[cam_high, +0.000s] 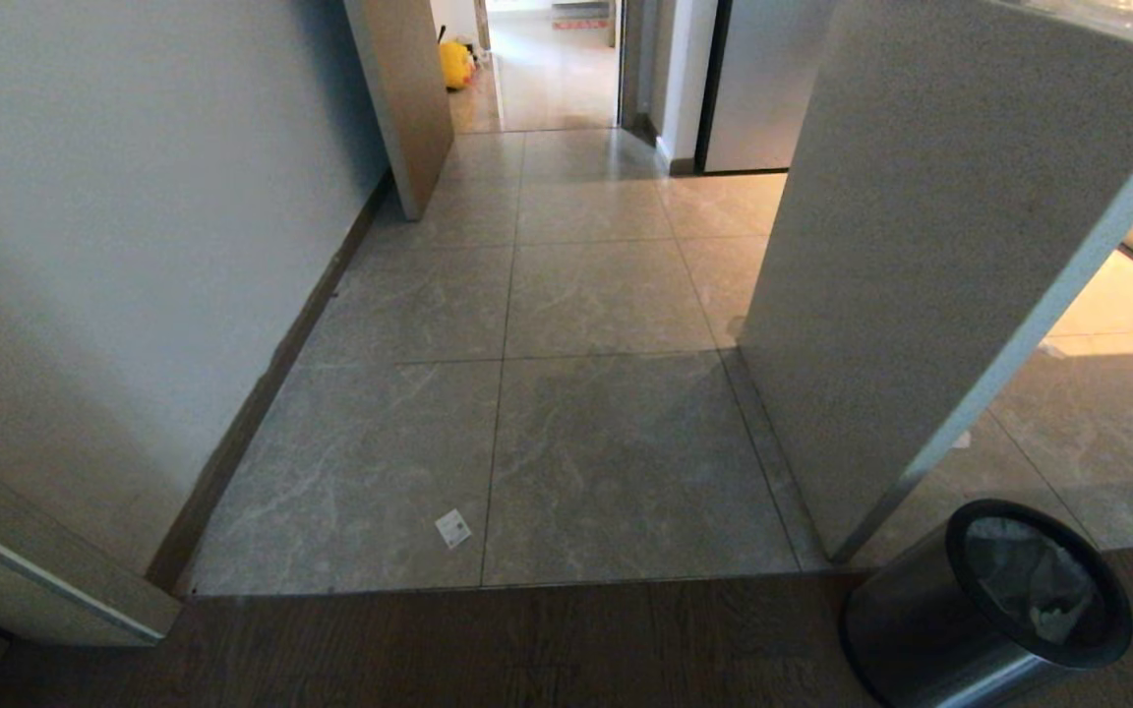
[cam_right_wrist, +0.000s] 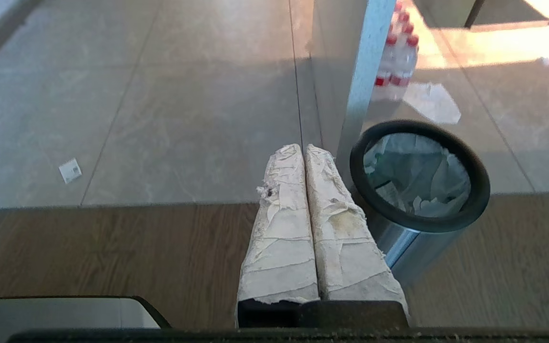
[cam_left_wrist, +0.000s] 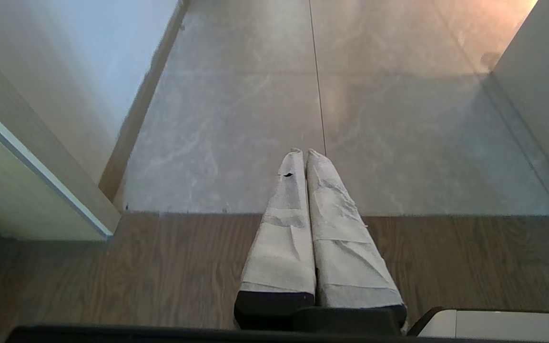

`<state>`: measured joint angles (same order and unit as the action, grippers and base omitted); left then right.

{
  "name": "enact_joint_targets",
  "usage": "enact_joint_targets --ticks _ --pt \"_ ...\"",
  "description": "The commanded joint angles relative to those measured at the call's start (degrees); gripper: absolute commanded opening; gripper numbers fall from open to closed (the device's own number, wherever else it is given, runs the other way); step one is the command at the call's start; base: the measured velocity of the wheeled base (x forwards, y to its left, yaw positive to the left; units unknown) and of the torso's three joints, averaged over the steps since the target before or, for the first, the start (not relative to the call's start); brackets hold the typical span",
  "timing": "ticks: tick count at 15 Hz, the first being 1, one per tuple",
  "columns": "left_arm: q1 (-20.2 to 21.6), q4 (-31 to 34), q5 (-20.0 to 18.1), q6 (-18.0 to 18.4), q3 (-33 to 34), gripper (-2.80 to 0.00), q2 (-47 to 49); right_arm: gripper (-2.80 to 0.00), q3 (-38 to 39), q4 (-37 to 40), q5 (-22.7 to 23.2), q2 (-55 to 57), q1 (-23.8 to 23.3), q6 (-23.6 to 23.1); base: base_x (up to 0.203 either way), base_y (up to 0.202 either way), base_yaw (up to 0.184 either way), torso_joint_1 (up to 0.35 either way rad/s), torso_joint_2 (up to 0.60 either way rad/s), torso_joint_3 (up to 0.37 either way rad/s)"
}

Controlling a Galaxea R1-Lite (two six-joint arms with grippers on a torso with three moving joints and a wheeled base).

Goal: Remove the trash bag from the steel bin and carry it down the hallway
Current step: Place the outer trash can on the ground

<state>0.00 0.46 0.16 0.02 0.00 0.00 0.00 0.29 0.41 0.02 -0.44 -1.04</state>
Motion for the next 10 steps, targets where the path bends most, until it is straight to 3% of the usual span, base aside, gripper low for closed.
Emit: enact_joint_targets --ticks 1,10 --pt "0.0 0.0 0.0 0.0 0.0 -2.8 0.0 -2.8 0.0 0.1 0.0 0.0 0.0 0.0 0.0 0.0 0.0 0.005 0.0 -0.203" --pt "0.0 0.0 0.0 -0.1 0.0 -2.8 0.0 -2.8 0.0 0.1 0.1 0.0 0.0 -0.1 0.0 0.0 0.0 0.002 0.0 -0.199"
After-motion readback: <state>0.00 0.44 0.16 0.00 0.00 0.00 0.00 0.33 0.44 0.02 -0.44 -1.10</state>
